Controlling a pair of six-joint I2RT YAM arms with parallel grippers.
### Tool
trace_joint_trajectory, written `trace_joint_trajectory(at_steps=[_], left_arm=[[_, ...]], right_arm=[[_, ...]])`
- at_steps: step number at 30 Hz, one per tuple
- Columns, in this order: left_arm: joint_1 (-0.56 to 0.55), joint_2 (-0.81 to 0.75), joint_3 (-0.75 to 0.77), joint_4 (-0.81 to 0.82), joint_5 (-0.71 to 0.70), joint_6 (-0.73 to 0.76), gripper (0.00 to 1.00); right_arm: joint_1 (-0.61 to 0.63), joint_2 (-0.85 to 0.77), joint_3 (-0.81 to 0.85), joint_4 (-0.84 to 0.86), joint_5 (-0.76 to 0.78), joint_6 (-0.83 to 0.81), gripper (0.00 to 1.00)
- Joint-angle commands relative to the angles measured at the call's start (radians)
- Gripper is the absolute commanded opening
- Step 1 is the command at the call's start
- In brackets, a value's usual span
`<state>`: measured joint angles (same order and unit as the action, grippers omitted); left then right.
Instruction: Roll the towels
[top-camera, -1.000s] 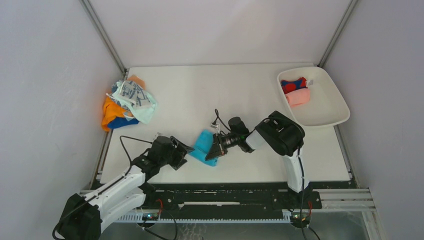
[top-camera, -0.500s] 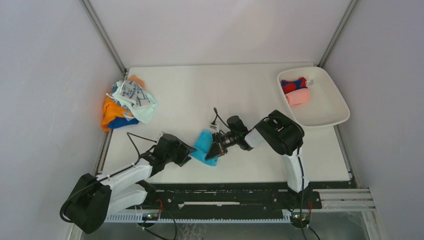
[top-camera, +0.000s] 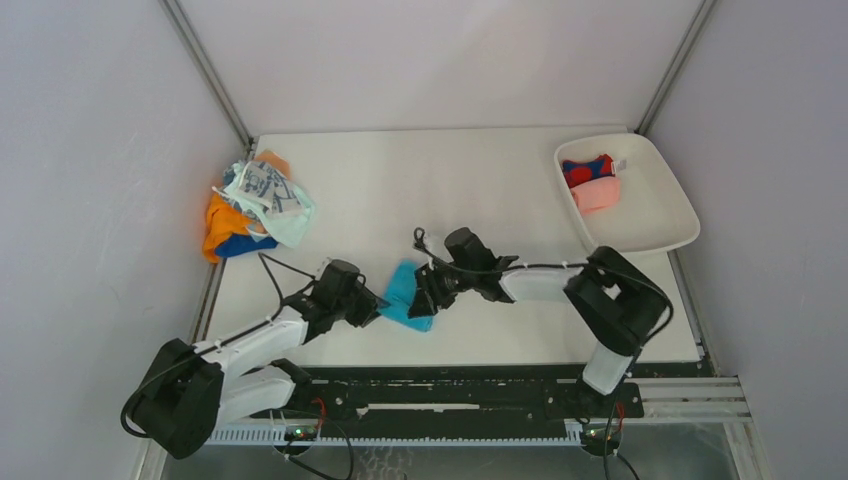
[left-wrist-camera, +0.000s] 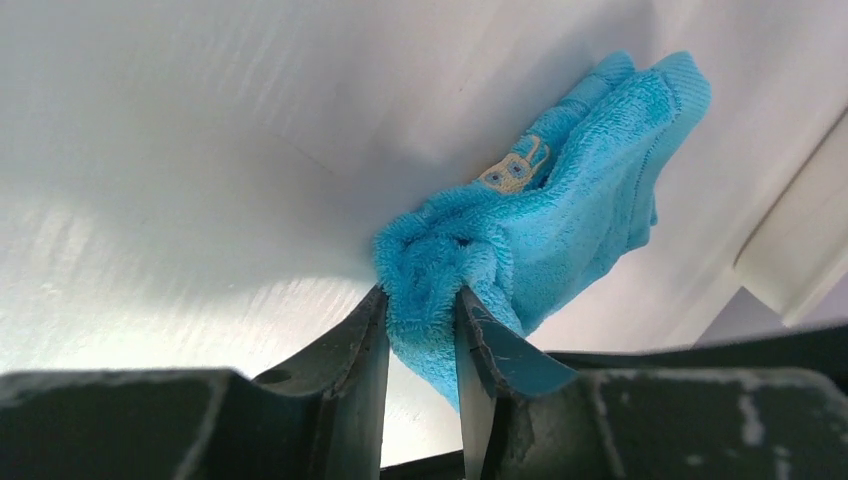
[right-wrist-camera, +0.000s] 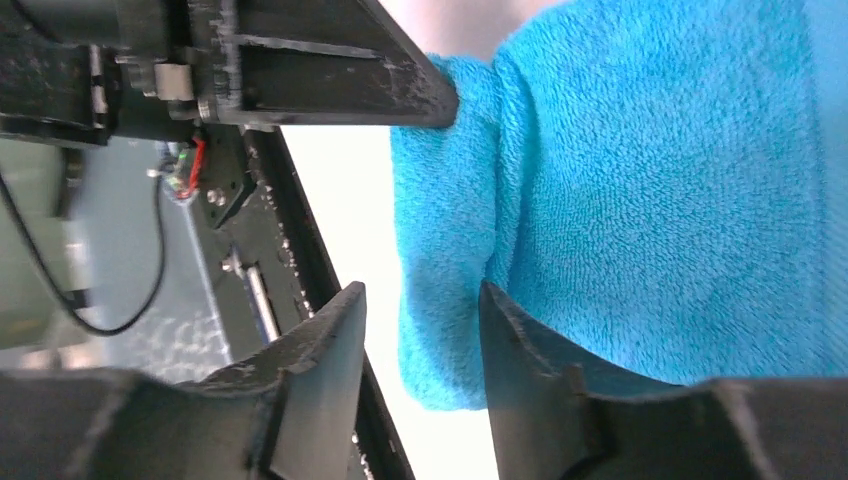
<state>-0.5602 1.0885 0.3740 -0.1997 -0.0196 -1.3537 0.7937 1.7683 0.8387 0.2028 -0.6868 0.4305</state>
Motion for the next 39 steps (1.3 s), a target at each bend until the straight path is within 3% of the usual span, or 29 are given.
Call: trace_joint_trajectory(at_steps=[1, 6, 13, 25, 28, 32, 35, 39], left_arm=[[-0.005, -0.02, 0.063, -0.146, -0.035, 0.067, 0.32], [-0.004, -0.022, 0.076, -0.184, -0.025, 0.074, 0.32], [-0.005, -0.021, 0.085, -0.204, -0.017, 0.081, 0.32], [-0.004, -0.007, 0.095, -0.204, -0.014, 0.085, 0.33], [-0.004, -0.006, 0.096, -0.198, -0.013, 0.085, 0.34], [-0.004, -0.008, 0.105, -0.196, -0.013, 0.087, 0.4], [-0.003, -0.031, 0.11, -0.192, -0.024, 0.083, 0.52], [0.007, -0.125, 0.086, -0.164, -0.051, 0.061, 0.62]], right_arm=[[0.11, -0.165, -0.001, -0.161, 0.342, -0.25, 0.49], [0.301, -0.236, -0.001, -0.177, 0.641, -0.421, 0.58], [0.482, -0.182, -0.001, -0.125, 0.946, -0.565, 0.65], [0.577, 0.007, 0.037, -0.125, 1.105, -0.67, 0.63], [0.576, 0.033, 0.038, -0.128, 1.096, -0.672, 0.57], [0.559, 0.024, 0.04, -0.143, 1.023, -0.656, 0.38], [0.513, -0.003, 0.04, -0.165, 0.906, -0.619, 0.23], [0.434, -0.049, 0.041, -0.189, 0.695, -0.559, 0.11]])
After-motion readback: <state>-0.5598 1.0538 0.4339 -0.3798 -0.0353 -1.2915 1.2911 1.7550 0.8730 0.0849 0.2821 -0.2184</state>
